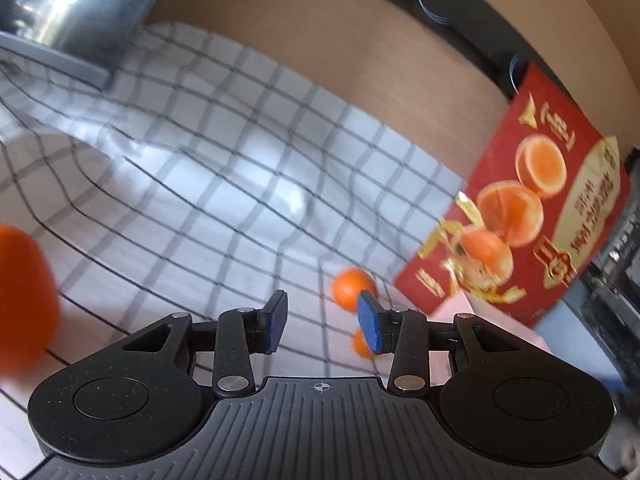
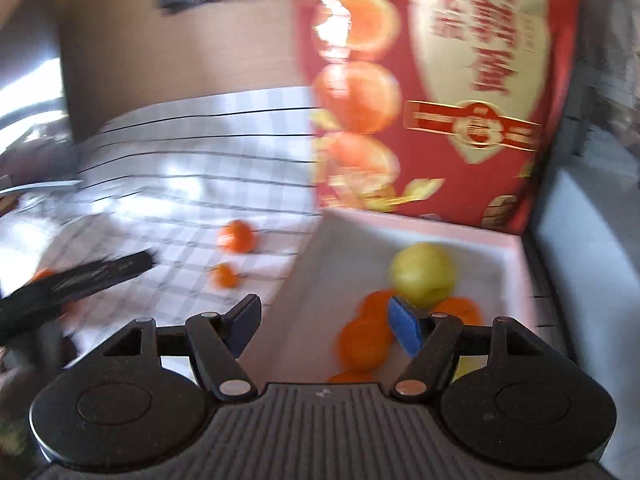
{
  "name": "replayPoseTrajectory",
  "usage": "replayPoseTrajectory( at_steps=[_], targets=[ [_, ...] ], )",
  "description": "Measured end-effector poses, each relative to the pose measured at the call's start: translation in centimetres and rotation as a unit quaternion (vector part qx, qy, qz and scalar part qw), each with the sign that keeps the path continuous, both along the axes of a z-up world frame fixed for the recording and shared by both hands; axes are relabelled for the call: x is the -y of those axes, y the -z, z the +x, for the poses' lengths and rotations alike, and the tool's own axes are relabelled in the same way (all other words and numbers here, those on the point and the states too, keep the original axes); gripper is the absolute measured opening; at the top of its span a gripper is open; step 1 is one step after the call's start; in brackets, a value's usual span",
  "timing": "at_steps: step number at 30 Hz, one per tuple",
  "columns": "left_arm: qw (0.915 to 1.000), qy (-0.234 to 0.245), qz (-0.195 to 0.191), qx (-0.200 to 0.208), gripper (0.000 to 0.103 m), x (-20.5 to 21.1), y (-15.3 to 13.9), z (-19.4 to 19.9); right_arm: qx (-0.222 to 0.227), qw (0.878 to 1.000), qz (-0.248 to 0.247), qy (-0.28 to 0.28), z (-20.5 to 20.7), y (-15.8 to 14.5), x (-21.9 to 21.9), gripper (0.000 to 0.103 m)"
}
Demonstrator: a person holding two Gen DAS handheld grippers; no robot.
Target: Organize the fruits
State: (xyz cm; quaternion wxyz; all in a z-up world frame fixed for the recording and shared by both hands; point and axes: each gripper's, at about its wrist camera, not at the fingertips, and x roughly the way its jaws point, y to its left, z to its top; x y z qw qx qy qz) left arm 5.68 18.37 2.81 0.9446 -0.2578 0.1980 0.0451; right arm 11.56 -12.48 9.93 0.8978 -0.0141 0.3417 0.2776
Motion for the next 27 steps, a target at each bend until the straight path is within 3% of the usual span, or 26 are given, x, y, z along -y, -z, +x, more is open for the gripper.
replayPoseTrajectory(
  at_steps=[5,10,14,17,19,21,25,27],
  targets=[
    [0.9992,-0.037,-0.005,0.012,0.043,-1.6,-0.3,-0.9,0.029,0.996,0.007,-0.079,-5.8,0.3,-1.4,0.072],
    [0.9997,-0.026,0.003,0.0,0.043,-1.1,-0.1,-0.5,-0.005,0.985,-0.019,-0.172,-9.7,2.9,-3.2,0.075],
    [0.9998,-0.003,0.016,-0.006,0.043,0.0,-0.1,-0.2,-0.035,0.979,-0.034,-0.198,-11.0,5.5,-4.4,0.075],
    [0.9994,0.016,0.024,-0.018,0.043,0.7,0.2,0.2,-0.032,0.978,-0.04,-0.203,-11.6,6.3,-4.9,0.074],
    [0.9989,0.026,0.028,-0.025,0.043,1.1,0.4,0.5,-0.02,0.978,-0.052,-0.203,-12.1,6.6,-5.1,0.06],
    [0.9985,0.032,0.031,-0.031,0.043,1.3,0.6,0.6,0.002,0.976,-0.07,-0.205,-12.9,7.0,-5.1,0.055],
    [0.998,0.041,0.035,-0.034,0.043,1.6,0.7,0.7,0.021,0.973,-0.077,-0.216,-13.9,6.7,-4.5,0.027],
    [0.9977,0.046,0.037,-0.035,0.043,1.7,0.7,0.8,0.025,0.976,-0.071,-0.207,-14.0,6.5,-3.5,0.026]
  ],
)
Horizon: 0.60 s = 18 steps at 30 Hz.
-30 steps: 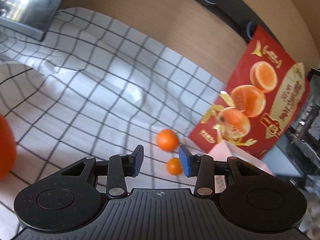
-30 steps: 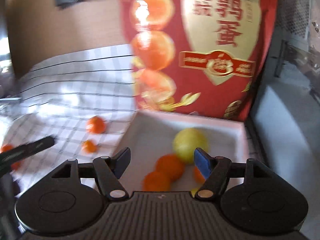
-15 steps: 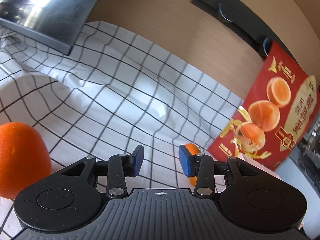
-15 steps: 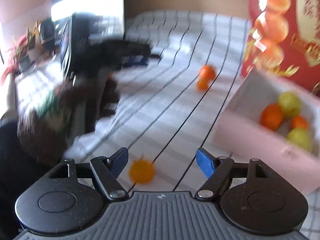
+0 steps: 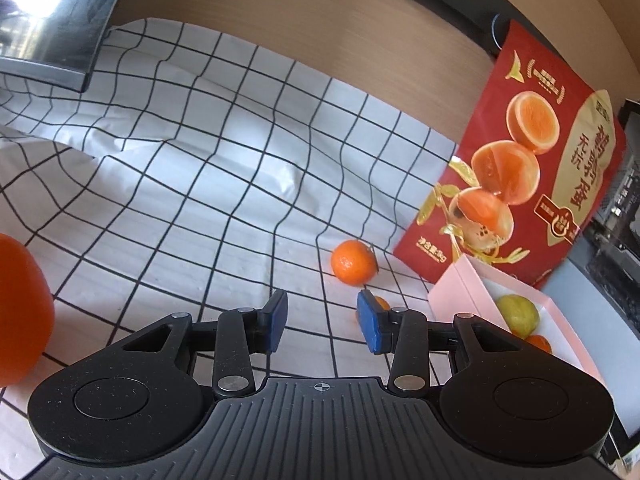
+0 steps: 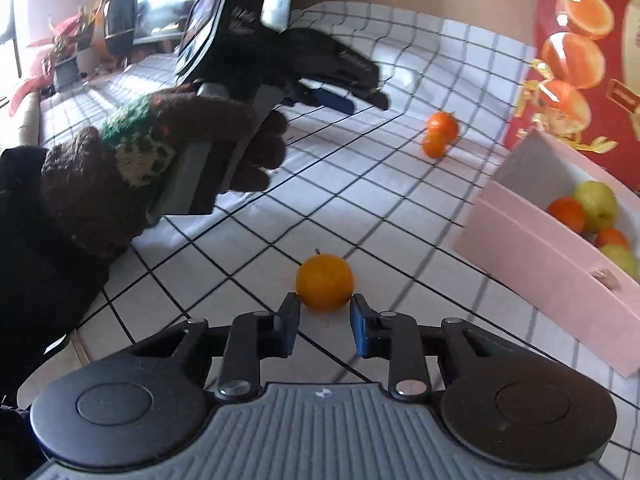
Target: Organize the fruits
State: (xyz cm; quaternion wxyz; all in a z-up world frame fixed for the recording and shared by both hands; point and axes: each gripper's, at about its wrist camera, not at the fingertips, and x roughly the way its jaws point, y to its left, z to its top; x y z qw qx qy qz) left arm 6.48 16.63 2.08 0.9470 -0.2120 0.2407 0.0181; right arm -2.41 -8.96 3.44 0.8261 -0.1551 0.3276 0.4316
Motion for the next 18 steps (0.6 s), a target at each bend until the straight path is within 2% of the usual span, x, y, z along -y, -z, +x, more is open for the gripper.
replayPoseTrajectory(
  at_steps=[4,9,15,17,18],
  targets=[
    [1.0,0.006,0.006,-0.003,0.043,0.4,0.1,0.2,0.01,0.999,0.011,0.041,0.8,-0.3,2.8,0.026],
    [0.9998,0.015,0.009,0.004,0.043,0.7,0.2,0.2,-0.009,0.995,0.026,0.1,2.8,0.3,6.0,0.026],
    [0.9986,0.052,0.003,-0.006,0.043,1.6,0.5,1.5,-0.021,0.99,0.05,0.13,3.9,2.0,8.2,0.026],
    [0.9986,0.051,-0.004,-0.014,0.043,1.7,0.3,2.5,-0.02,0.99,0.059,0.128,3.9,2.1,8.5,0.03],
    [0.9987,0.048,-0.005,-0.014,0.043,1.7,-0.1,3.1,-0.024,0.99,0.066,0.125,4.1,2.2,8.7,0.042]
  ],
)
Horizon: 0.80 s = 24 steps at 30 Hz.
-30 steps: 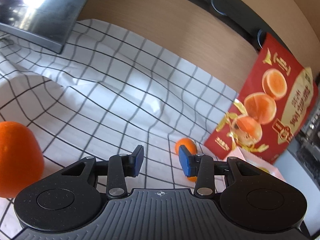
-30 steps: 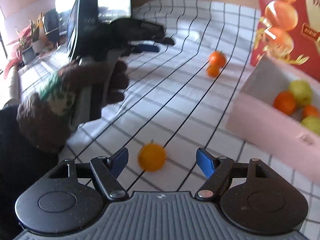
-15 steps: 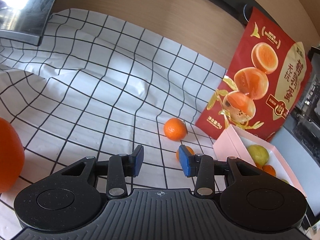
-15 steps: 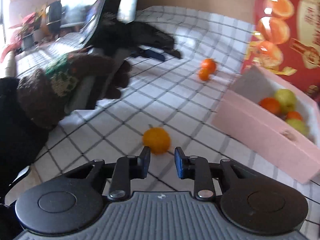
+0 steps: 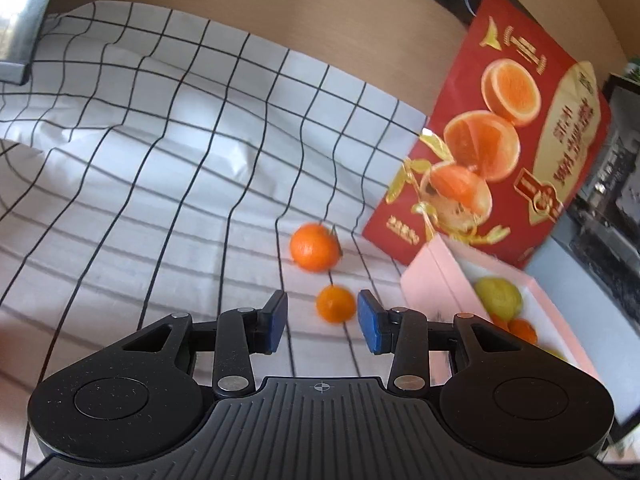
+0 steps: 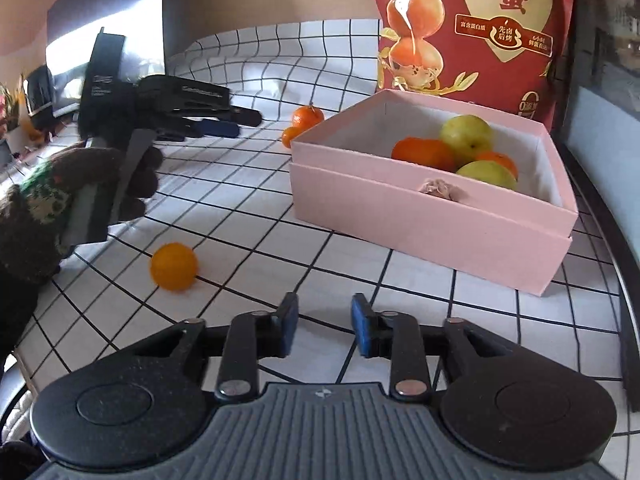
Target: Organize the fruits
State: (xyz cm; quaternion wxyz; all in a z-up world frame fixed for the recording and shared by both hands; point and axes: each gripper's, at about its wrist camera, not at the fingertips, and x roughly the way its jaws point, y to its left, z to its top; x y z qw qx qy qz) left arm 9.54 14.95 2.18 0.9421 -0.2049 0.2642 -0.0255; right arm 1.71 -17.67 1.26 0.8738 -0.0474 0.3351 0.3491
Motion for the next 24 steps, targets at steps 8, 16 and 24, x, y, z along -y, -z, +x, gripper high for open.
replayPoseTrajectory(
  at_steps=[8,16,24],
  targets=[
    [0.999,-0.021,0.033,-0.022,0.043,0.2,-1.5,6.9,-0.022,0.999,0.034,0.015,0.8,0.2,0.9,0.059],
    [0.9909,0.012,0.121,-0.057,0.048,3.2,0.8,9.3,-0.005,1.0,0.015,-0.002,0.1,0.2,0.0,0.067],
    [0.9869,-0.012,0.139,-0.081,0.046,4.9,1.5,11.1,-0.004,1.0,0.012,0.004,0.2,0.2,0.0,0.07]
  ],
)
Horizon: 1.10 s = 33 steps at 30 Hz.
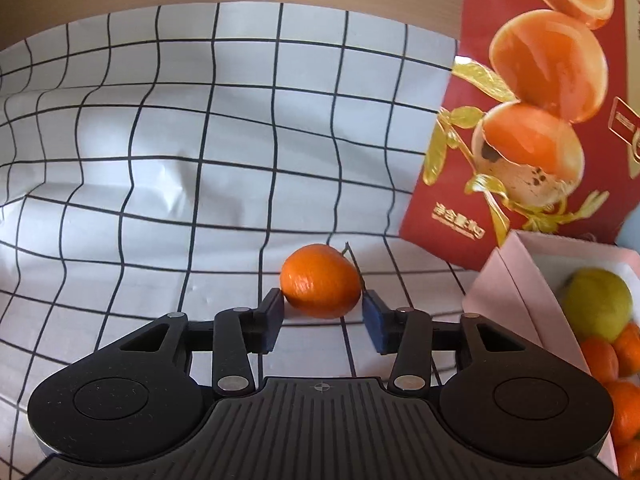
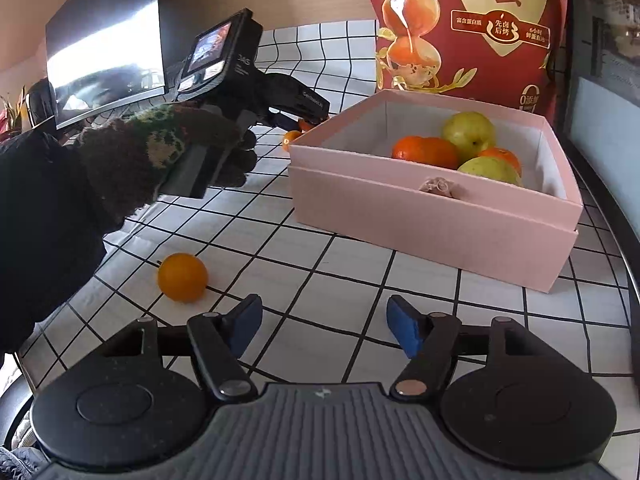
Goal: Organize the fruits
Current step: 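Lower the tangerine from the left tool onto the table and open it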
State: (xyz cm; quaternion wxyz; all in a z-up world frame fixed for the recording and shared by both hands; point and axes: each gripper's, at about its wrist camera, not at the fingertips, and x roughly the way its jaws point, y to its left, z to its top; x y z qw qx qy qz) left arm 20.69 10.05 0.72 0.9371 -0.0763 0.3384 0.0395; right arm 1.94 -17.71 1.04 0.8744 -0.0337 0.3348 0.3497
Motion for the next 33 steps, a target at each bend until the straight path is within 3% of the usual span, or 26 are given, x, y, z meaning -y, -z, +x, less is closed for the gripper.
replayPoseTrajectory(
  at_steps=[8,11,14,16,18,21,24,28,33],
  targets=[
    [0.9975,0.019,-0.067,0.008,0.045,-2.3,-0.5,-1.5,-0.004,1.0,0.006,0.006,0.1,0.1,0.3,0.074],
    [0.9964,0.038,-0.067,0.037,0.045,-2.9,-1.8,-5.4,-0.009,1.0,0.012,0.011,0.3,0.2,0.5,0.077],
    [0.9922,0.053,-0.097,0.058,0.043,-3.9,-3.0,-10.8,-0.014,1.0,0.017,0.013,0.6,0.2,0.7,0.079],
    [0.9909,0.049,-0.11,0.06,0.021,-4.2,-3.2,-14.7,-0.013,1.0,0.015,0.014,0.6,0.2,0.7,0.08],
    [0.99,0.057,-0.114,0.061,0.02,-3.9,-3.2,-18.7,-0.013,1.0,0.012,0.011,0.6,0.3,0.6,0.082],
    [0.9885,0.076,-0.104,0.08,0.02,-3.0,-3.4,-23.6,-0.01,1.0,0.003,0.006,0.5,0.3,0.3,0.085],
    [0.9892,0.079,-0.079,0.094,0.02,-2.5,-3.7,-25.8,-0.007,1.0,-0.008,-0.001,0.4,0.3,-0.1,0.089],
    [0.9885,0.064,-0.085,0.108,0.02,-3.4,-4.1,-25.1,0.0,1.0,-0.029,-0.009,0.2,0.3,-0.8,0.092],
    [0.9934,0.065,-0.044,0.083,0.023,-2.5,-3.2,-24.0,0.009,0.999,-0.051,-0.016,0.0,0.5,-1.5,0.095]
  ],
)
